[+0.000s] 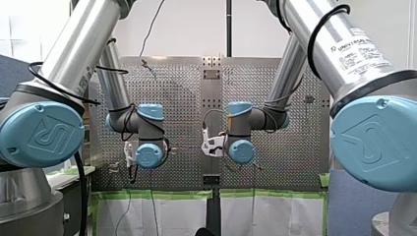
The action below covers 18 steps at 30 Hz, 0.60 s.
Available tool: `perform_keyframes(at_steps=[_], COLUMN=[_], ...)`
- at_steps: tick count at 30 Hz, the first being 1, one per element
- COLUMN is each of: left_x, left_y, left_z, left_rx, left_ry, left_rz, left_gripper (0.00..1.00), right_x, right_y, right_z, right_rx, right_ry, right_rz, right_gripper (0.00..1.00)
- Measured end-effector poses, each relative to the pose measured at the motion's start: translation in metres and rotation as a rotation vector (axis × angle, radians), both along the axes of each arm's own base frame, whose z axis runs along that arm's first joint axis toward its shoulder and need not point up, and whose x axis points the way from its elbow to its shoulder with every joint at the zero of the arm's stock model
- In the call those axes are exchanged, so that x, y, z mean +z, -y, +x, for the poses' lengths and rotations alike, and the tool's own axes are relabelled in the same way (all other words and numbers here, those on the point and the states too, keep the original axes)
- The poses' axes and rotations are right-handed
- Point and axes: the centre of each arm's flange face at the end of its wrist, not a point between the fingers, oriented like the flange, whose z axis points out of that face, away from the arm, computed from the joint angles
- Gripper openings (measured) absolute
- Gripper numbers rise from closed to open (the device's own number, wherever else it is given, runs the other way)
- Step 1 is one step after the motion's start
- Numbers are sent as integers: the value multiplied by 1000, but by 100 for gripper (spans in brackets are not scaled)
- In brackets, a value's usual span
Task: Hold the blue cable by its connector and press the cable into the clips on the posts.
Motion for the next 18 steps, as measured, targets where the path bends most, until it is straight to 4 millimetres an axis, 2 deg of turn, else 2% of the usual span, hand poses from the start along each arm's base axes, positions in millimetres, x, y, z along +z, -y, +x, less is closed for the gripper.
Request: perform_keyframes(at_steps=[12, 18], left_x=[0, -13], left_y=[0, 0], left_z=[0, -10], left_rx=[0, -14], left_ry=[1, -49], left_rz=[0, 40], left_gripper=[0, 0], right_x=[0, -7], right_y=[0, -6], right_z=[0, 4], right_rx=[0, 12], right_ry=[0, -20], right_rz=[0, 11], right_gripper=[0, 0])
